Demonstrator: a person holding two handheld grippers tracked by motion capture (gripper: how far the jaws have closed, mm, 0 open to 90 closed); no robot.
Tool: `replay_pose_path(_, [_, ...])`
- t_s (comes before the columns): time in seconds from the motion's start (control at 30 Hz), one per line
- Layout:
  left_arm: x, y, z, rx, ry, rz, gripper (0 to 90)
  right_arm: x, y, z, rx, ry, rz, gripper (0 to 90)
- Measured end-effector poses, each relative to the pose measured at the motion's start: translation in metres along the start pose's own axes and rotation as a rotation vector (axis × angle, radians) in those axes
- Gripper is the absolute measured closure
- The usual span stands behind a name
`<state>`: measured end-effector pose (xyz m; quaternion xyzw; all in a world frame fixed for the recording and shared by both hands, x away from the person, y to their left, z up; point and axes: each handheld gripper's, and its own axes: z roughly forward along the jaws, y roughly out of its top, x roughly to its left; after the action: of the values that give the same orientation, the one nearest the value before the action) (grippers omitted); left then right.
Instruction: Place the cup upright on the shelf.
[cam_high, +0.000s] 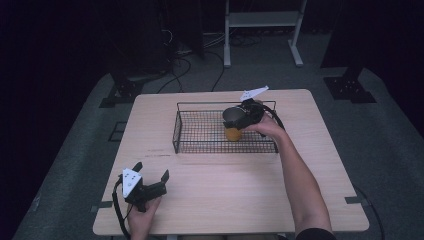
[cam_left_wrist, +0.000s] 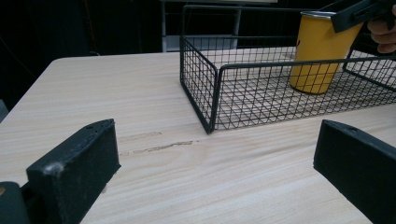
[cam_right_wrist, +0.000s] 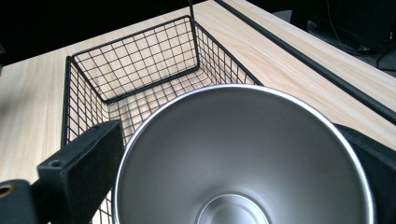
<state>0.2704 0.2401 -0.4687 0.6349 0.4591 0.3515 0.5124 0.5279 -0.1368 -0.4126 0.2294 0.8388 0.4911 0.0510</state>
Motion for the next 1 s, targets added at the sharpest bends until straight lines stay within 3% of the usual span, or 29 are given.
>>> replay_pose_path(0.57, [0.000,0.000,0.000,0.000,0.000,0.002,0.0,0.000,0.006,-0.011,-0.066,-0.011,0.017,1.3])
replay_pose_path(1.0, [-0.001,0.000,0.001,0.003,0.008,0.003,0.0,0.007,0.014,-0.026,-0.103,0.012,0.011,1.4])
